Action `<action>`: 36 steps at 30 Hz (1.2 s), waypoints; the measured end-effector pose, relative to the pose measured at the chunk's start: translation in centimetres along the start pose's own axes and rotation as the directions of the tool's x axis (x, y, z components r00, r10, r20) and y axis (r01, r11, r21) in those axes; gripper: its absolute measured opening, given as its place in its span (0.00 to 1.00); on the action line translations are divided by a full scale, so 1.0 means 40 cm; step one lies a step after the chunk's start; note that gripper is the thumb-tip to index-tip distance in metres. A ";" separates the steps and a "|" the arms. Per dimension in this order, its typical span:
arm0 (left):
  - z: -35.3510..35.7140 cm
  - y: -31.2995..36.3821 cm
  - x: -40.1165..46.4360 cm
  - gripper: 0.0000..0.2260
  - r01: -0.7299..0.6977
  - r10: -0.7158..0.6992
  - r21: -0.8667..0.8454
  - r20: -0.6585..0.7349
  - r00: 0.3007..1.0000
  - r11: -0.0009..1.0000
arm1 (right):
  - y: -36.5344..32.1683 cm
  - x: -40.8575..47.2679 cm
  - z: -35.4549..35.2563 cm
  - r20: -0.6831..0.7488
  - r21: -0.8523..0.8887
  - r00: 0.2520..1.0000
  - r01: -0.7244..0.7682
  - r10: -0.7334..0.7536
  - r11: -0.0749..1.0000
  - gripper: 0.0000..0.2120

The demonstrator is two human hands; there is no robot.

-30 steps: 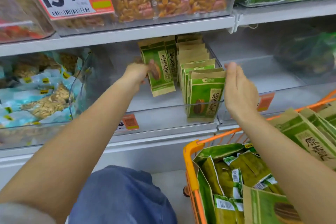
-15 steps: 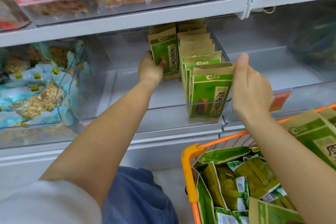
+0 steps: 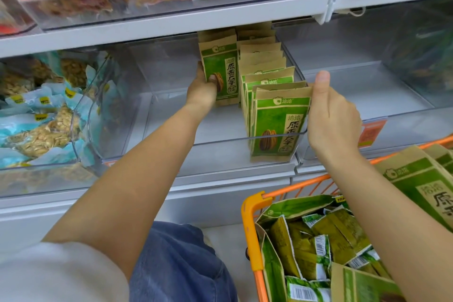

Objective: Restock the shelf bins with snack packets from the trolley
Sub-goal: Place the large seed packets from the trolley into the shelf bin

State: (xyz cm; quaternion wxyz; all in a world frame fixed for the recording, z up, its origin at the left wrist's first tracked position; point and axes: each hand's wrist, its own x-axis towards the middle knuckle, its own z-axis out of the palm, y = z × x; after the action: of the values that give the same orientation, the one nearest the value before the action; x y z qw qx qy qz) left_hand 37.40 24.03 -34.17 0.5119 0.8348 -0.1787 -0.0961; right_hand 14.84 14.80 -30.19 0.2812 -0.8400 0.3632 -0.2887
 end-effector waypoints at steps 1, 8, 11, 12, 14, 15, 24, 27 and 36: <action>0.000 0.002 0.001 0.22 0.009 -0.009 0.000 -0.008 1.000 1.000 | 0.001 0.000 0.001 -0.005 0.002 1.000 0.003 -0.003 1.000 0.28; -0.007 0.009 -0.002 0.16 0.042 -0.048 -0.073 -0.089 0.995 0.996 | 0.004 0.002 0.003 -0.011 0.012 1.000 0.005 -0.004 1.000 0.29; -0.009 0.008 -0.001 0.13 0.036 -0.035 0.002 -0.123 0.992 0.999 | 0.005 0.001 0.005 -0.016 0.018 1.000 0.006 -0.006 1.000 0.29; -0.010 0.005 0.002 0.13 0.034 -0.029 0.037 -0.137 0.990 0.999 | 0.004 0.000 0.006 -0.017 0.020 1.000 0.008 -0.007 1.000 0.29; -0.014 -0.001 0.009 0.13 0.038 -0.025 0.081 -0.163 0.986 0.996 | 0.003 0.000 0.005 -0.015 0.021 1.000 0.008 -0.008 1.000 0.29; -0.016 -0.002 0.012 0.13 0.037 -0.022 0.091 -0.160 0.987 0.995 | 0.003 0.000 0.004 -0.013 0.021 1.000 0.008 -0.008 1.000 0.29; -0.007 0.007 0.000 0.22 0.049 -0.048 0.071 -0.012 0.999 0.996 | 0.006 0.002 0.007 -0.014 0.019 1.000 0.009 -0.009 1.000 0.30; -0.010 0.009 -0.007 0.19 0.093 -0.090 0.101 -0.030 0.995 0.991 | 0.008 0.001 0.008 -0.015 0.016 1.000 0.017 -0.016 1.000 0.30; -0.018 0.016 -0.019 0.16 0.109 -0.101 0.182 -0.052 0.994 0.977 | 0.011 0.002 0.012 -0.024 0.022 1.000 0.016 -0.016 1.000 0.28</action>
State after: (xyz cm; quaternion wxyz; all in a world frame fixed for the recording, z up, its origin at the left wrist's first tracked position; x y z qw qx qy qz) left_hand 36.83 24.65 -33.30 0.4303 0.8886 -0.1317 -0.0884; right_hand 15.02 14.60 -30.79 0.2836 -0.8362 0.3567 -0.3050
